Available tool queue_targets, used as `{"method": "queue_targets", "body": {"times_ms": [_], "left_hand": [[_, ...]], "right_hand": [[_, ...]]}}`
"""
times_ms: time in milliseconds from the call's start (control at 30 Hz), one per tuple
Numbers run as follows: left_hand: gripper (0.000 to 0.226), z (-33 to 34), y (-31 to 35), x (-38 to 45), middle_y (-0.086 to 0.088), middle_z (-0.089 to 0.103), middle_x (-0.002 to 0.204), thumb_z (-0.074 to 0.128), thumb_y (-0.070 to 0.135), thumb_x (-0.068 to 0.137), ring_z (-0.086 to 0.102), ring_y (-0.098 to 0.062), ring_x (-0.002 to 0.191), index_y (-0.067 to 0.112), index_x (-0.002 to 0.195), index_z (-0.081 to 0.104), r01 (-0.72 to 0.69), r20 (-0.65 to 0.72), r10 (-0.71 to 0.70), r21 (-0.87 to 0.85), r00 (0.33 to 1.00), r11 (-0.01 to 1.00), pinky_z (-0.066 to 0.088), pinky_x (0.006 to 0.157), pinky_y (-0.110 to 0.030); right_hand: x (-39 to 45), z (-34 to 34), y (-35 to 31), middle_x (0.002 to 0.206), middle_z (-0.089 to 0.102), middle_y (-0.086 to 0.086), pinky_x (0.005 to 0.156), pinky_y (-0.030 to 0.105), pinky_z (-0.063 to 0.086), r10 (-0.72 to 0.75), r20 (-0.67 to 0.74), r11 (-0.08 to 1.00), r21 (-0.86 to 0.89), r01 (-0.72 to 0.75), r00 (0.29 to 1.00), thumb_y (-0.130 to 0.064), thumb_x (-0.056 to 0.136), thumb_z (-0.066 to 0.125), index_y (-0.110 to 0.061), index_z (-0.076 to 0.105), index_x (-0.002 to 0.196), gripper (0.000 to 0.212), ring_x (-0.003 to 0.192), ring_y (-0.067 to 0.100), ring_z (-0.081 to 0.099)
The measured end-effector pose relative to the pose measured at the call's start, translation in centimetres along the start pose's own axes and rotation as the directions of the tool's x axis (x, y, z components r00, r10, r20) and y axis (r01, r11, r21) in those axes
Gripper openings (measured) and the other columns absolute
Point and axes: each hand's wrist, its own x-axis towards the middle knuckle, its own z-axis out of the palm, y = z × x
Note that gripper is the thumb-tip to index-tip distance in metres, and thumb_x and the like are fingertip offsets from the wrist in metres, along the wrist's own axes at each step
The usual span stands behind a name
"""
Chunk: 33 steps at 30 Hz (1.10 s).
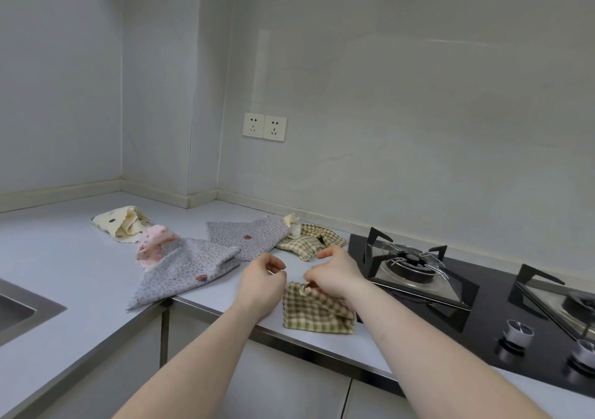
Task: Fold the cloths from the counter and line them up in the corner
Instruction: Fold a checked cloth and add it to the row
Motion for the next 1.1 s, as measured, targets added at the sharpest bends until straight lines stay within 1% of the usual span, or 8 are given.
{"method": "queue_targets", "body": {"times_ms": [133, 267, 367, 533, 700, 833, 933, 1100], "left_hand": [[0.010, 0.1, 0.1, -0.1, 0.004, 0.065, 0.087, 0.060, 0.012, 0.089, 0.060, -0.013, 0.081, 0.020, 0.092, 0.066, -0.013, -0.025, 0.014, 0.041, 1.000, 0.999, 0.048, 0.069, -0.028], [0.006, 0.5, 0.3, -0.2, 0.007, 0.068, 0.084, 0.062, 0.027, 0.089, 0.063, -0.012, 0.080, 0.023, 0.091, 0.066, -0.026, -0.001, 0.026, 0.130, 1.000, 0.991, 0.053, 0.071, -0.031], [0.026, 0.7, 0.2, 0.0, 0.013, 0.069, 0.097, 0.057, 0.047, 0.085, 0.063, -0.013, 0.096, 0.031, 0.101, 0.069, -0.062, 0.087, 0.036, 0.318, 0.996, 0.946, 0.053, 0.088, -0.036], [0.049, 1.6, 0.2, 0.2, 0.007, 0.056, 0.135, 0.045, 0.058, 0.088, 0.042, -0.021, 0.133, 0.037, 0.128, 0.064, -0.158, 0.235, 0.023, 0.575, 0.972, 0.803, 0.030, 0.112, -0.042], [0.053, 1.6, 0.4, 0.1, 0.006, 0.055, 0.132, 0.039, 0.058, 0.079, 0.040, -0.022, 0.131, 0.036, 0.120, 0.065, -0.179, 0.305, -0.008, 0.579, 0.952, 0.795, 0.028, 0.112, -0.043], [0.016, 1.2, 0.8, -0.1, 0.016, 0.060, 0.099, 0.053, 0.039, 0.089, 0.051, -0.018, 0.115, 0.035, 0.101, 0.063, -0.199, 0.321, 0.037, 0.490, 0.946, 0.848, 0.037, 0.102, -0.039], [0.007, 1.0, 0.6, -0.1, 0.012, 0.066, 0.080, 0.060, 0.027, 0.083, 0.061, -0.013, 0.082, 0.031, 0.088, 0.061, -0.138, 0.293, 0.037, 0.335, 0.956, 0.932, 0.045, 0.075, -0.031], [0.013, 0.8, 0.6, -0.4, 0.000, 0.069, 0.089, 0.068, 0.009, 0.090, 0.048, -0.005, 0.045, 0.018, 0.090, 0.058, -0.128, 0.212, 0.123, 0.012, 0.970, 0.992, 0.038, 0.044, -0.017]], "right_hand": [[-0.3, 0.2, 0.2, 0.102, 0.073, 0.005, 0.064, 0.033, 0.064, -0.008, 0.104, 0.995, 0.103, -0.003, 0.995, -0.015, 0.084, 0.077, -0.020, 0.053, 0.123, 0.046, 0.073, 0.018, 0.078], [0.3, -2.4, 2.2, 0.099, 0.072, -0.006, 0.074, 0.034, 0.062, -0.078, -0.121, 0.997, -0.007, 0.078, 0.990, -0.017, 0.085, 0.070, -0.022, 0.065, 0.110, 0.027, 0.078, 0.017, 0.076], [0.7, -4.5, 4.9, 0.104, 0.070, -0.007, 0.084, 0.027, 0.047, -0.063, -0.207, 0.991, -0.129, 0.036, 0.976, -0.023, 0.086, 0.072, -0.021, 0.065, 0.116, 0.031, 0.094, 0.012, 0.064], [1.0, -4.4, 7.9, 0.109, 0.069, -0.007, 0.098, 0.033, 0.050, 0.029, -0.101, 0.997, -0.069, -0.036, 0.994, -0.045, 0.081, 0.079, -0.021, 0.066, 0.121, 0.048, 0.106, 0.016, 0.066], [1.0, -4.2, 6.9, 0.115, 0.065, -0.007, 0.095, 0.027, 0.043, 0.053, 0.033, 0.997, -0.053, -0.051, 0.998, -0.043, 0.084, 0.079, -0.021, 0.070, 0.120, 0.043, 0.111, 0.013, 0.059], [1.0, -4.8, 6.7, 0.109, 0.071, -0.009, 0.093, 0.025, 0.046, 0.046, 0.161, 0.997, -0.062, -0.036, 0.986, -0.035, 0.083, 0.083, -0.022, 0.075, 0.102, 0.024, 0.106, 0.009, 0.063], [1.2, -4.5, 7.3, 0.106, 0.075, -0.005, 0.087, 0.022, 0.051, -0.019, 0.130, 1.000, 0.003, 0.019, 0.991, -0.027, 0.082, 0.084, -0.019, 0.077, 0.102, 0.022, 0.102, 0.008, 0.068], [1.0, -3.6, 8.7, 0.099, 0.077, -0.001, 0.071, 0.016, 0.050, -0.129, -0.016, 0.965, 0.227, 0.129, 0.992, -0.018, 0.082, 0.085, -0.017, 0.075, 0.101, 0.023, 0.089, 0.010, 0.071]]}}
